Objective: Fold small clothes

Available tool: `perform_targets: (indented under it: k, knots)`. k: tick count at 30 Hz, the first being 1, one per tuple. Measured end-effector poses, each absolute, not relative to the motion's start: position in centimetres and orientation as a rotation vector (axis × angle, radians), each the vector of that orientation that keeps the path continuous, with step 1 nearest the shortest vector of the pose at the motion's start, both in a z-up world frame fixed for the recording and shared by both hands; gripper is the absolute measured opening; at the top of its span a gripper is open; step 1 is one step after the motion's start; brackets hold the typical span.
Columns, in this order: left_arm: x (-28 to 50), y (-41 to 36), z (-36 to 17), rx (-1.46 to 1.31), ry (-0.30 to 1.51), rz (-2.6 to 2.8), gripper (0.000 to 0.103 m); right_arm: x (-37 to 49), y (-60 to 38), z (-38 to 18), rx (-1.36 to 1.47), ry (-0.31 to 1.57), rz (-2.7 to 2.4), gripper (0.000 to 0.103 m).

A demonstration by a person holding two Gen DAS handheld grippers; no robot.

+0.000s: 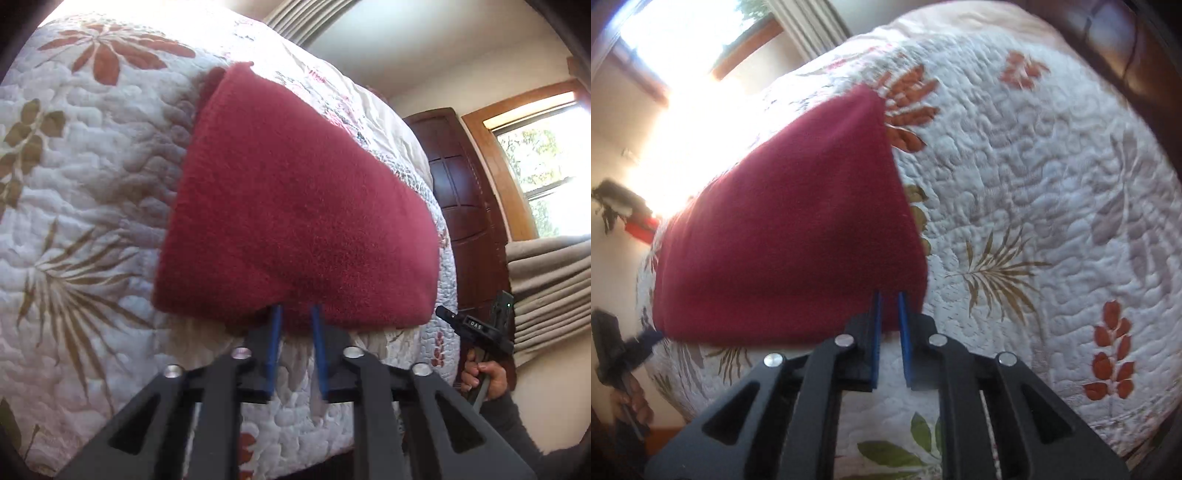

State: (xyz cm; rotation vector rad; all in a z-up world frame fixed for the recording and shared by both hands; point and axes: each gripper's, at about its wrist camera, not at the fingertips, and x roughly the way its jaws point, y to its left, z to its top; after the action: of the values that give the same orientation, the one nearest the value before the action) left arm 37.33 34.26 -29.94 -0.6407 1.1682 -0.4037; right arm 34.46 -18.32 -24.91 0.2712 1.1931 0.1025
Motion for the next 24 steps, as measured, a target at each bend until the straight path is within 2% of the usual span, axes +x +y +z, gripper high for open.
perform_targets:
  k: [2,5,7,12,13,15,24]
  knots:
    - [37.5,37.0,-28.8,-0.708,1.123,-0.395,0.072,33.0,-13.2,-21.6,0.054,1.148,0.158,0.023]
    - [40.3,40.4,-29.7,-0.866,1.141,-0.419,0.08,30.3,-3.3,-19.3,-0.244,1.088,0.303,0.047]
    - [42.9,41.7,-30.8,-0.934,1.191,-0.442,0.083,28.6,3.2,-19.2,-0.447,1.037,0.386,0.052]
    - [47.5,42.5,-33.7,-0.973,1.306,-0.476,0.083,26.8,16.2,-21.1,-0.795,0.884,0.514,0.053]
    - [48.0,42.6,-34.2,-0.991,1.317,-0.492,0.083,26.7,18.2,-21.5,-0.842,0.866,0.527,0.057]
    - [48.4,42.9,-34.7,-1.029,1.314,-0.501,0.083,26.9,21.3,-23.3,-0.956,0.845,0.536,0.058]
    - [47.6,46.1,-36.2,-1.167,1.261,-0.519,0.085,29.7,26.4,-29.1,-1.2,0.732,0.496,0.06]
